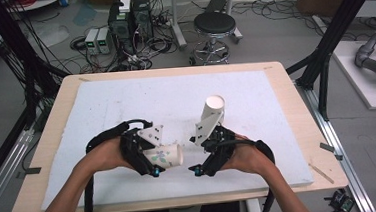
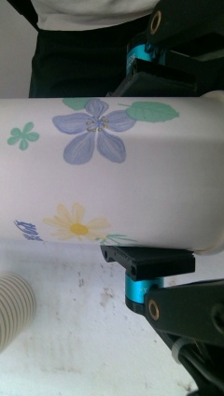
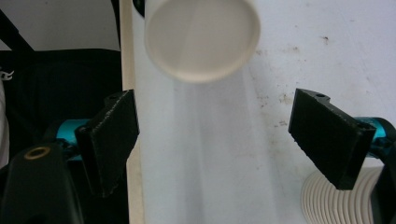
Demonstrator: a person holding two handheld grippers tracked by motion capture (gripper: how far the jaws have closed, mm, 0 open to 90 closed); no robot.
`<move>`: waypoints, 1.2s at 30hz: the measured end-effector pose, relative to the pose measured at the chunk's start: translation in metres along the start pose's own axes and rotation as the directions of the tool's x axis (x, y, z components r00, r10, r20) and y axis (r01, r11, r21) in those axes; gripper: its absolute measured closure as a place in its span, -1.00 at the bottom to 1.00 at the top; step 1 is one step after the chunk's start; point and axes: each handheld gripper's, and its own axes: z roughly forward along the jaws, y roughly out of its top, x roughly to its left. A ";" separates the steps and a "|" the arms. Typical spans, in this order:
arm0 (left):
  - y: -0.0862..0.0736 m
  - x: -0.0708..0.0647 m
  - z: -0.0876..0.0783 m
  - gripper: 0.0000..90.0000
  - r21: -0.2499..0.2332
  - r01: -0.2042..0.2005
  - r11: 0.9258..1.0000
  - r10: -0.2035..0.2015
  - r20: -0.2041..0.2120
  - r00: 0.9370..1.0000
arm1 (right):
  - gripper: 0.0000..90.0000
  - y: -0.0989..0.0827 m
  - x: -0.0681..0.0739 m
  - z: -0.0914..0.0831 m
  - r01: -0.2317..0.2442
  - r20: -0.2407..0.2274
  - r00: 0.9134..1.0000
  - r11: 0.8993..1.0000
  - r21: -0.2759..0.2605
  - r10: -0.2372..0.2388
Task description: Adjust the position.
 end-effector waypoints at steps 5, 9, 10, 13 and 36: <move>0.009 0.000 0.007 -0.24 -0.006 -0.007 1.000 0.007 0.012 1.000 | -0.64 0.005 0.001 0.005 0.012 -0.007 1.000 1.000 -0.003 -0.012; 0.013 0.000 0.009 -0.24 -0.007 -0.013 1.000 0.013 0.014 1.000 | -0.64 0.006 0.002 0.007 0.014 -0.012 1.000 1.000 -0.007 -0.014; 0.013 0.000 0.009 -0.24 -0.001 -0.017 1.000 0.017 0.016 1.000 | -0.64 0.006 0.002 0.007 0.013 -0.013 1.000 1.000 -0.010 -0.013; 0.014 0.000 0.010 -0.24 -0.005 -0.013 1.000 0.013 0.017 1.000 | -0.61 0.006 0.002 0.009 0.015 -0.017 1.000 1.000 -0.010 -0.015; 0.014 0.001 0.016 -0.28 -0.006 -0.015 1.000 0.015 0.028 0.999 | -0.17 0.007 0.002 0.010 0.037 -0.041 0.998 0.999 -0.034 -0.039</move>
